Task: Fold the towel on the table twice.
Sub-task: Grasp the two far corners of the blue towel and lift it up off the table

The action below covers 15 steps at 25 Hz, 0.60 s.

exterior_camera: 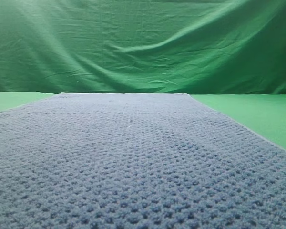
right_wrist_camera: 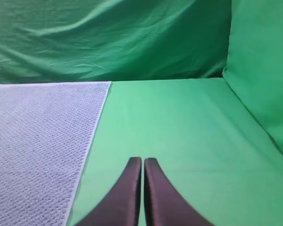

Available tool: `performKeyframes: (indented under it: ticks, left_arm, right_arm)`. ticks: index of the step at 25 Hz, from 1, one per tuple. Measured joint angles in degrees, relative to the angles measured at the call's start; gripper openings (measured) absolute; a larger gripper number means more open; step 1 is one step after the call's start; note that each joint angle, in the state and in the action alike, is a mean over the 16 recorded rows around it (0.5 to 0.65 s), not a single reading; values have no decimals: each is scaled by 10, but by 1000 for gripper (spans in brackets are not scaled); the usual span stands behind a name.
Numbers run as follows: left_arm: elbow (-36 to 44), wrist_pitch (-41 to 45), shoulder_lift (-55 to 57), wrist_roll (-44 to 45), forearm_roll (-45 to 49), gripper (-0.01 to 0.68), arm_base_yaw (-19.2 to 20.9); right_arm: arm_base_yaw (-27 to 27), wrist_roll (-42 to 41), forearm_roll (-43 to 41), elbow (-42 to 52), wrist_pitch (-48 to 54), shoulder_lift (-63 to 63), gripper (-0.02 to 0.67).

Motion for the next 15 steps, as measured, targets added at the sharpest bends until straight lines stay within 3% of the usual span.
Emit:
performKeyframes:
  ticks: [7,15]
  left_arm:
    - [-56,52,33,1,7,0,0]
    - [-166,197,137,17,26,0,-14]
  right_arm:
    - [3,-2,5,-52,39,45,0]
    - [31,-4,8,-169,190,141,0]
